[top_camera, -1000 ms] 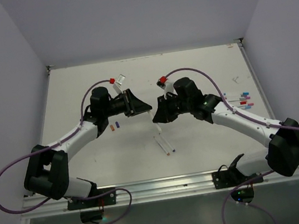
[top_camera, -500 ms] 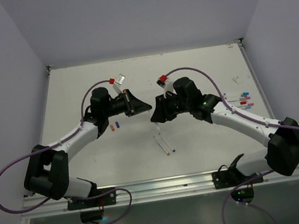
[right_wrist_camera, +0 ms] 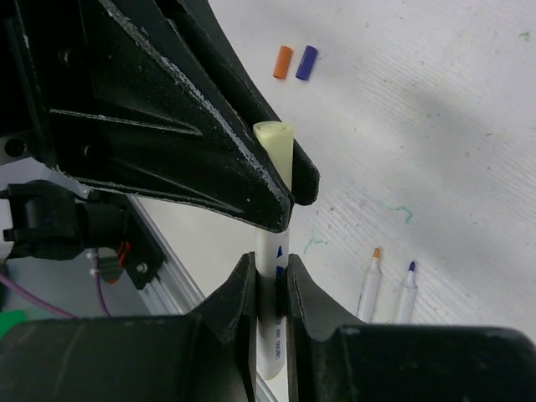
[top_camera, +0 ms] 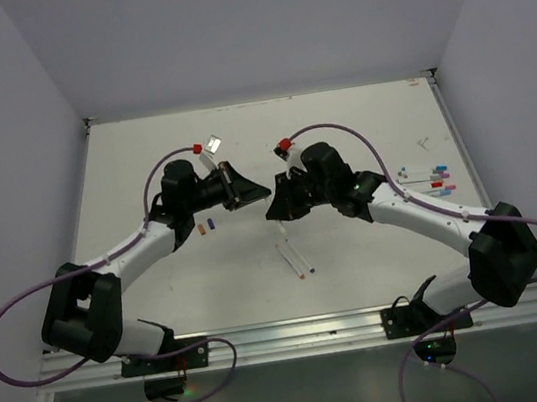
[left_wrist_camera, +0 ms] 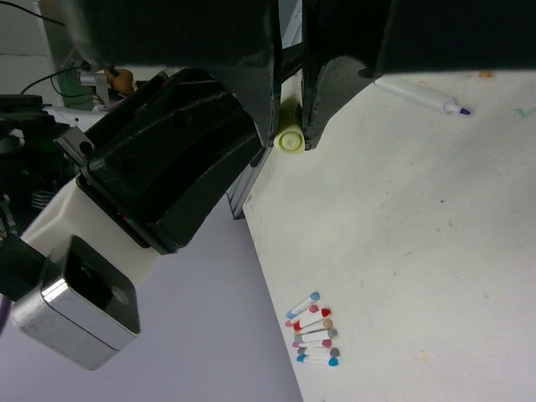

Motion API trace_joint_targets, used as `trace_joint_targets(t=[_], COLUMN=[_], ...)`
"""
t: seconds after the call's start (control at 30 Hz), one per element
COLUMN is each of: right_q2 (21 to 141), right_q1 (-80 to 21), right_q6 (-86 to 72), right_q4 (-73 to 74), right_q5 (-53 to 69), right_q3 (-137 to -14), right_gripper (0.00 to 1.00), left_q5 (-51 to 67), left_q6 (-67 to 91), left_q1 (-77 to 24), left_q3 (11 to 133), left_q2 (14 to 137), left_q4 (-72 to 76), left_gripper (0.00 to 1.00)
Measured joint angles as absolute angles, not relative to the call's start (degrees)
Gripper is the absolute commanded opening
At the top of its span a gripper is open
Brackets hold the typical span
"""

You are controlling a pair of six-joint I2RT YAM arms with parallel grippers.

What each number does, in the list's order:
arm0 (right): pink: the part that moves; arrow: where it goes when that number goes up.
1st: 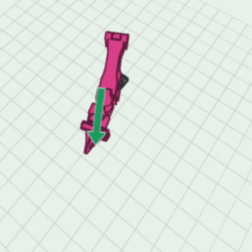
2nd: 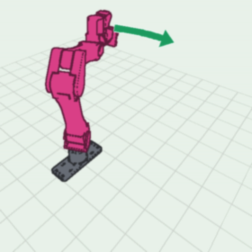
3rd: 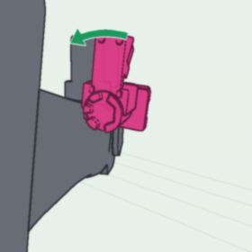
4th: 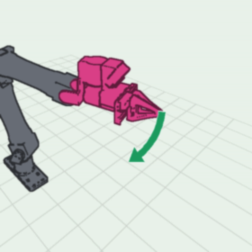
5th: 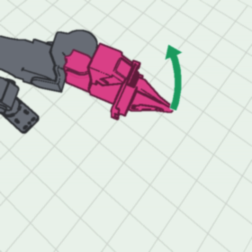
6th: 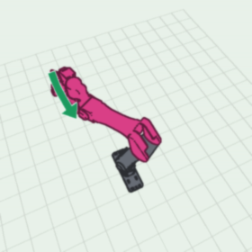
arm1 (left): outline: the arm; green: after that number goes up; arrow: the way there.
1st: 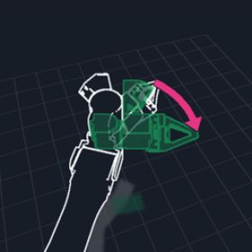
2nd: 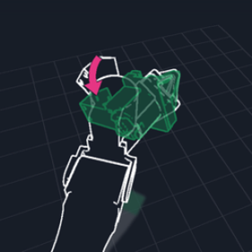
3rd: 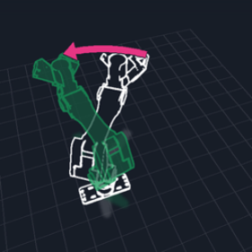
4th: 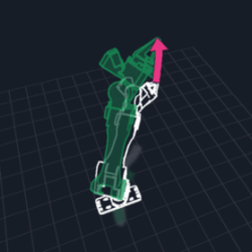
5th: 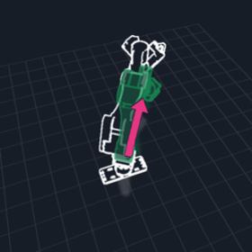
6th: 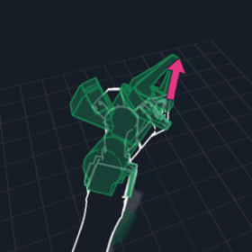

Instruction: Open the pen caps

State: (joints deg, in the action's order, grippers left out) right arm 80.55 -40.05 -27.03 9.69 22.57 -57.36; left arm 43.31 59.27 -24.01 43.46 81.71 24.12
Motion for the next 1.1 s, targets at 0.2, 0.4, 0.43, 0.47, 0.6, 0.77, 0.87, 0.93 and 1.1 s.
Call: trace_joint_targets(t=[0.2, 0.4, 0.43, 0.47, 0.6, 0.77, 0.87, 0.93, 1.1], right_q2=[83.3, 91.3, 91.7, 91.7, 89.4, 86.0, 85.6, 85.7, 88.2], right_q1=[-49.3, -59.9, -60.3, -60.3, -58.1, -51.5, -50.1, -49.6, -49.1], right_q6=[-25.6, -25.5, -25.5, -25.5, -25.0, -24.0, -23.9, -23.8, -23.8], right_q4=[18.7, 29.8, 31.0, 31.1, 31.4, 30.8, 29.8, 28.8, 26.1], right_q5=[-1.8, -28.7, -30.7, -31.7, -30.2, -23.9, -20.6, -18.0, -13.5], right_q3=[-63.3, -70.2, -69.8, -68.8, -64.4, -59.9, -57.5, -56.1, -55.5], right_gripper=[0.0, 0.0, 0.0, 0.0, 0.0, 0.0, 0.0, 0.0, 0.0], left_q5=[31.4, 14.4, 13.5, 12.7, 11.0, 10.2, 10.2, 10.2, 9.6], left_q6=[54.1, 51.6, 51.4, 51.2, 49.4, 44.7, 42.5, 41.8, 40.8], left_q1=[-26.2, -26.7, -26.7, -26.7, -26.6, -26.6, -26.5, -26.5, -26.4], left_q3=[50.1, 55.0, 55.0, 55.0, 54.7, 54.7, 54.3, 53.5, 51.8], left_q2=[80.6, 79.9, 79.9, 79.9, 79.9, 81.8, 84.5, 85.9, 87.7], left_q4=[6.8, -2.7, -3.5, -4.4, -5.8, -7.1, -7.7, -7.9, -8.7], left_gripper=[0.0, 0.0, 0.0, 0.0, 0.0, 0.0, 0.0, 0.0, 0.0])
